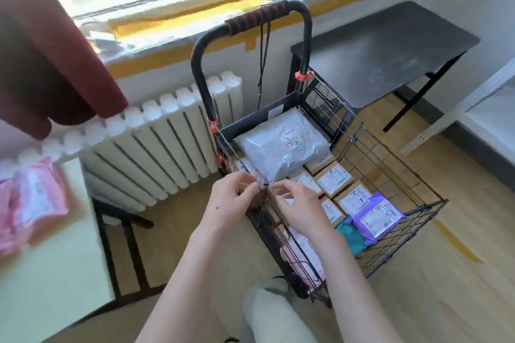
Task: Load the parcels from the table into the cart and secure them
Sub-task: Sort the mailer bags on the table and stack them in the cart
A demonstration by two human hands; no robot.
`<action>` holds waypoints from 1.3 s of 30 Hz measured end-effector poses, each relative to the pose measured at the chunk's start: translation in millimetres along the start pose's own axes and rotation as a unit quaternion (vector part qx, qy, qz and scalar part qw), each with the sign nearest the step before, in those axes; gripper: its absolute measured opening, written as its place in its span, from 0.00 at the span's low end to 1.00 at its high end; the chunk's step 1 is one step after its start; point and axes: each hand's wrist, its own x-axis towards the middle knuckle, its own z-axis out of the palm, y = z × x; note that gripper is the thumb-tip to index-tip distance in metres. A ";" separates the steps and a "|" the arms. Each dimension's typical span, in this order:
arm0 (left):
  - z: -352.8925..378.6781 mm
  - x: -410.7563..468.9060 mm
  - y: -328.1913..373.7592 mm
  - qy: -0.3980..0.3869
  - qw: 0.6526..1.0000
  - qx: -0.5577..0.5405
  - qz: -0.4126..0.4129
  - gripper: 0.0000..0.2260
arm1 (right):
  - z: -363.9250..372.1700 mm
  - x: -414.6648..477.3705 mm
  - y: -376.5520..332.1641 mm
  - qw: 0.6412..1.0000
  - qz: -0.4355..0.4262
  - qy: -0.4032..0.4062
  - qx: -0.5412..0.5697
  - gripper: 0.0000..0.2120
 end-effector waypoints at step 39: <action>-365.5 -257.2 -205.8 0.503 0.826 -0.134 -0.214 0.05 | 339.6 -52.4 -395.7 0.854 -0.403 -0.325 -0.050 0.10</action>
